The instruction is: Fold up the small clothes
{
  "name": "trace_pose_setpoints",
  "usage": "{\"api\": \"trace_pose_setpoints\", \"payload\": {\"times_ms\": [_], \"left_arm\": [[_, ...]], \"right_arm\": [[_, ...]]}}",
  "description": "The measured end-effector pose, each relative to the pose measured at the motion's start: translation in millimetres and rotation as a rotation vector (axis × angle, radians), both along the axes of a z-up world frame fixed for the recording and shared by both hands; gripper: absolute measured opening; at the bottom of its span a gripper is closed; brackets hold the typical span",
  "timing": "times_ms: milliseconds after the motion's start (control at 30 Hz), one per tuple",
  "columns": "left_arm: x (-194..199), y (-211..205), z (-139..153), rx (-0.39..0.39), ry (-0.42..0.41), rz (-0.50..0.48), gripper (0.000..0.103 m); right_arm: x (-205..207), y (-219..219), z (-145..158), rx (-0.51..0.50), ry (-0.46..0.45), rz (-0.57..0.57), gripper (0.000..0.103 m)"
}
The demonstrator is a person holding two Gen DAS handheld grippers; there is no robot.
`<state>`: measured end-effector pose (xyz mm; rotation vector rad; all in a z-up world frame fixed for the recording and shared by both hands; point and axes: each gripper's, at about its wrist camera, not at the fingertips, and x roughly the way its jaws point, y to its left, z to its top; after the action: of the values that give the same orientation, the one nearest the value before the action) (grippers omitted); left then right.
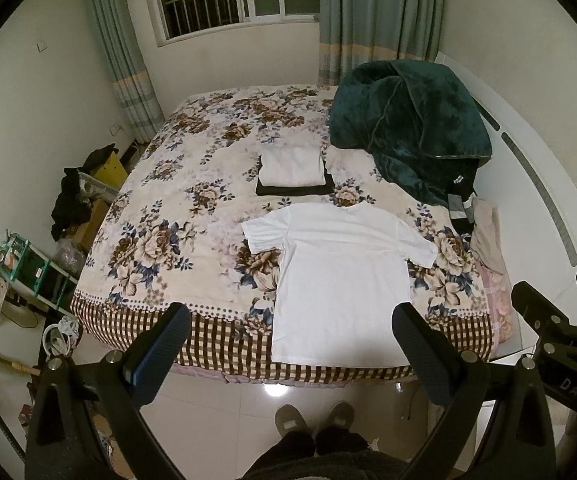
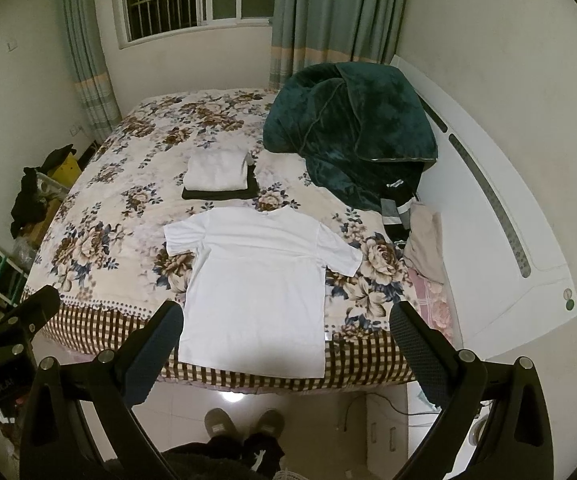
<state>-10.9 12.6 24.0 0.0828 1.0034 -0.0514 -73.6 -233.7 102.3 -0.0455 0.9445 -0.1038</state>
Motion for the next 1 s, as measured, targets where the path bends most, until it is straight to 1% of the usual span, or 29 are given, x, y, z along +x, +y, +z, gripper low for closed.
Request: {"api": "trace_pose_setpoints", "payload": {"times_ms": [467,533,1000], "left_arm": [[-1.4,1.5,6.2,0.002,-0.011,0.001,0.103],[7.2,-0.1,11.4,0.0,-0.006,0.001,0.103],[-2.1,3.6,7.2,-0.003,-0.017,0.0,0.103]], "right_arm": [[1.1,7.8,8.5,-0.007,-0.006,0.002,0.103],[0.9,8.4,8.8,-0.005,-0.007,0.002,0.103],[-5.1,10.5,6.6,-0.009,-0.013,0.003,0.103]]}}
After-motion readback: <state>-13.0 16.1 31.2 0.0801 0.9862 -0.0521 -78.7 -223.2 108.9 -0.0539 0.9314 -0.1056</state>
